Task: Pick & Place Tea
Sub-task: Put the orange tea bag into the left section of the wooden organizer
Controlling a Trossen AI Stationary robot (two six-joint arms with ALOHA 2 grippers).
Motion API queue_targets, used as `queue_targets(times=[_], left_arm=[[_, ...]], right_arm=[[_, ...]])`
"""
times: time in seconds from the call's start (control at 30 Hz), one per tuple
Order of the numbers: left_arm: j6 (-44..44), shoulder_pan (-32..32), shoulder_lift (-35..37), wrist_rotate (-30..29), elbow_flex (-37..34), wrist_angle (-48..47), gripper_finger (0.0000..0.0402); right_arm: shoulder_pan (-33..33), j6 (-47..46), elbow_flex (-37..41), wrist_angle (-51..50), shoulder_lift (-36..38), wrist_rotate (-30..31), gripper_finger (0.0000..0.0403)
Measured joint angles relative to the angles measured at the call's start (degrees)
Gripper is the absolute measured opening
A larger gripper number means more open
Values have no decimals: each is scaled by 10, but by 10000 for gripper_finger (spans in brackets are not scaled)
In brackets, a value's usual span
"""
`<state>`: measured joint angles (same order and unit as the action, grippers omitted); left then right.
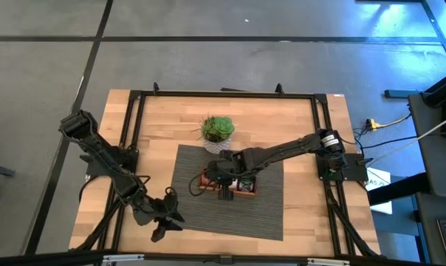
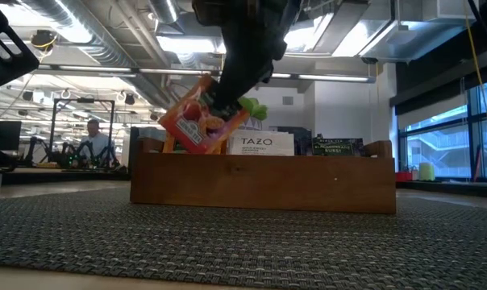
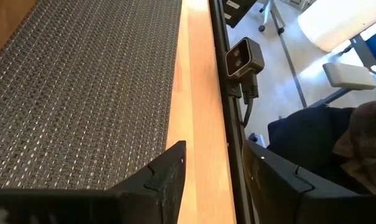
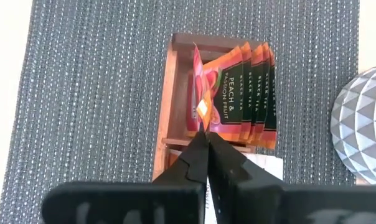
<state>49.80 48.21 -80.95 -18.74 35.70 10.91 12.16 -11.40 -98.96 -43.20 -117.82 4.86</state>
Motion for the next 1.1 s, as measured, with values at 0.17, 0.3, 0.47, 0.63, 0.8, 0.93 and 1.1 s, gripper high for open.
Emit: queue_targets(times=[0.17, 0.3, 0.47, 0.63, 0.8, 0.93, 1.1], left_arm=[[0, 0, 0, 0, 0, 0, 151], [0, 0, 0, -1, 0, 0, 152], [4, 0, 0, -1, 0, 0, 150], [4, 0, 0, -1, 0, 0, 154], [4, 0, 0, -2, 0, 0, 154], [4, 0, 0, -2, 0, 0, 151], [-17, 0, 0, -3, 0, -9, 153]], right_arm=[[0, 0, 0, -3, 0, 0, 9], [0, 14, 0, -14, 0, 0, 12], [0, 35, 0, -17, 0, 0, 50], [-2, 28, 0, -8, 0, 38, 112], [-2, 31, 0, -8, 1, 90, 151], [-2, 26, 0, -8, 1, 90, 164], [23, 13, 1, -30, 9, 90, 166]])
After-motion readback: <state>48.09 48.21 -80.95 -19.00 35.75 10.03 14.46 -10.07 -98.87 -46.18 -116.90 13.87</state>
